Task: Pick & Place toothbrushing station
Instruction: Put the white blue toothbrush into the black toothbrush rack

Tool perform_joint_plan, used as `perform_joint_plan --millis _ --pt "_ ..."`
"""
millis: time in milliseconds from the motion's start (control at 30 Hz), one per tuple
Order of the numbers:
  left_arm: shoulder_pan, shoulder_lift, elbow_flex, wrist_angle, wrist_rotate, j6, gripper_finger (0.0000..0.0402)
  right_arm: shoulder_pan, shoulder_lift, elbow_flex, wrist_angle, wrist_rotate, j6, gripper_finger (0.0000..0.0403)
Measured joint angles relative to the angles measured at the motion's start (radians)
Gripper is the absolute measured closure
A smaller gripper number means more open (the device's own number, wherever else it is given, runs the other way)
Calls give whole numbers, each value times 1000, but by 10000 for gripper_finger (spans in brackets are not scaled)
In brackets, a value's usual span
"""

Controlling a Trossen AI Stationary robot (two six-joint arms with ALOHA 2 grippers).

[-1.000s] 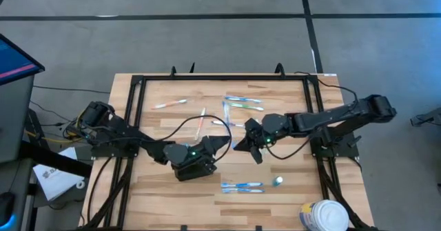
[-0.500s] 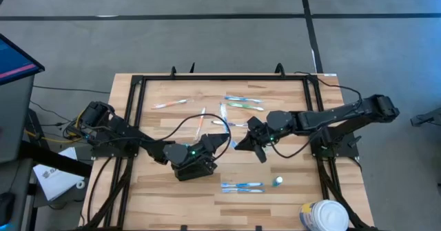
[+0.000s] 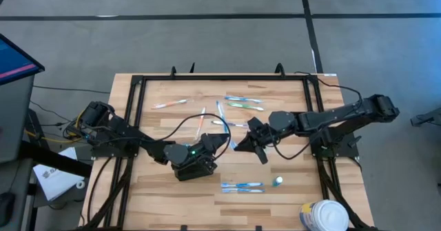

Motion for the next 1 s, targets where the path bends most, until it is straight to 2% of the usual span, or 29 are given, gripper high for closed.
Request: perform_joint_plan --millis 500,733,1000 --pt "0 0 0 -4 4 -2 271 32 0 0 14 3 -16 403" --pt "0 0 0 -5 91 -2 311 35 24 0 27 3 -17 403" --pt "0 0 0 -9 28 -2 369 37 41 0 50 3 -17 403"
